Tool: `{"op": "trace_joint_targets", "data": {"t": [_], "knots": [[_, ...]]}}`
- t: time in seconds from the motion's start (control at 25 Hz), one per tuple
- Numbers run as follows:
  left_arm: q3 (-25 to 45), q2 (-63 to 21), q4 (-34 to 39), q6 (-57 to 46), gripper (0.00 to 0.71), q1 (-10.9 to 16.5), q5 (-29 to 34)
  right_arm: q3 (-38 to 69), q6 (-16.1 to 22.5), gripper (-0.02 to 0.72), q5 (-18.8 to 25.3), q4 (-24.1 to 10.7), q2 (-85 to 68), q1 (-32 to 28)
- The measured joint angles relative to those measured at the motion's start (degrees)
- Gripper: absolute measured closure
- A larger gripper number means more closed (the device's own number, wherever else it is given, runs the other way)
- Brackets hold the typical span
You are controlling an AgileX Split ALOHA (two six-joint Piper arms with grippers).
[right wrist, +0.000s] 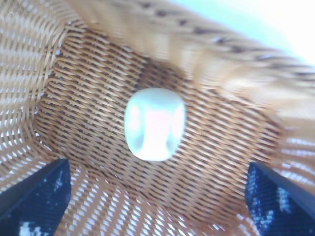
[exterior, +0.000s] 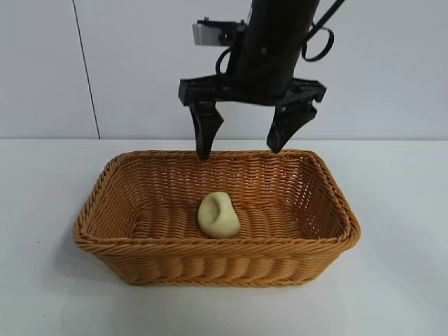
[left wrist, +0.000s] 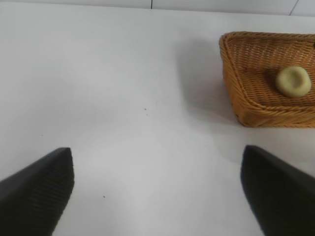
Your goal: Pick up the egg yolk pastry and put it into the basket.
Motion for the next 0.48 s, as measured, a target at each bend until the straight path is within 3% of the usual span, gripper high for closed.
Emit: {"op": "trace_joint_targets", "data": {"t": [0.12,0.48], "knots": [[0.0,0.0,0.0,0.0,0.046,0.0,0.0,-5.0,0.5,0.012,3.1,-1.2,0.0,-1.9],[0.0,0.0,0.0,0.0,0.046,0.0,0.0,-6.7,0.4,0.012,5.4,-3.3,0.0,-13.1]]}}
